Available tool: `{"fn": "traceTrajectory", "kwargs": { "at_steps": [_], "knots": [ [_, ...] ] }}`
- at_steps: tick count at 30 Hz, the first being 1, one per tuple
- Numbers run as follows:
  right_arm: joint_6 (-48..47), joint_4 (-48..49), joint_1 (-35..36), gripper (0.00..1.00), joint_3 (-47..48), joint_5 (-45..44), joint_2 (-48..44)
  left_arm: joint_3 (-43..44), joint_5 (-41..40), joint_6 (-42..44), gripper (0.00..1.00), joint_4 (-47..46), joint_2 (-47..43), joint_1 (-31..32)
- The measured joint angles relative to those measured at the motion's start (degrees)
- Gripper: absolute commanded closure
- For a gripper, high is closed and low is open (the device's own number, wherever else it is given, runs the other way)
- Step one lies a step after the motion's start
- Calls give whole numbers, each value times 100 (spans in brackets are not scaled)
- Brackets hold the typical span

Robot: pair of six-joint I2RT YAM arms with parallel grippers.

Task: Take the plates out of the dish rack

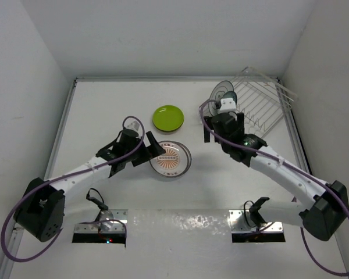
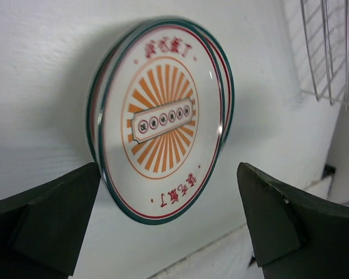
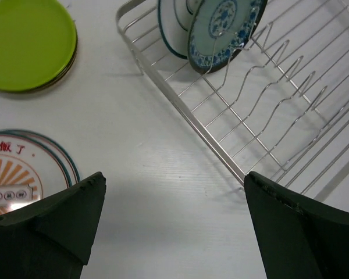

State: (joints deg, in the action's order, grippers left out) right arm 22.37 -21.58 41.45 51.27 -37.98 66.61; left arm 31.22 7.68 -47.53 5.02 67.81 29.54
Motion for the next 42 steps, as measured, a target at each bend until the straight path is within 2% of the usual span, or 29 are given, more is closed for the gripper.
{"fn": "traceTrajectory", "kwargs": {
  "at_steps": [6, 12, 16, 19, 24, 31, 32, 42],
  "knots": [
    [966, 59, -1305, 1, 590, 1001, 671, 699, -1073, 487, 0, 1143, -280, 7],
    [1738, 63, -2124, 3, 1768, 1158, 1784, 1392, -1545, 1174, 0, 2022, -273, 7],
    [2017, 212, -2380, 18, 2328, 1099, 2465, 1628, -1832, 1596, 0, 2608, -597, 7],
    [2168, 466, -2505, 42, 2634, 1123, 2988, 1902, -2218, 1982, 0, 2964, -1119, 7],
    [2310, 922, -2614, 50, 2673, 1115, 3508, 1821, -2942, 2389, 0, 3003, -1945, 7],
    [2400, 1049, -2636, 53, 2994, 1016, 4186, 1700, -2997, 2651, 0, 3036, -1851, 4],
    [2411, 1080, -2636, 60, 3047, 1008, 4282, 1676, -2975, 2671, 0, 3036, -1744, 4],
    [2778, 1491, -2632, 87, 2870, 931, 4496, 1589, -2922, 2758, 0, 3077, -1696, 7]
  ]
}}
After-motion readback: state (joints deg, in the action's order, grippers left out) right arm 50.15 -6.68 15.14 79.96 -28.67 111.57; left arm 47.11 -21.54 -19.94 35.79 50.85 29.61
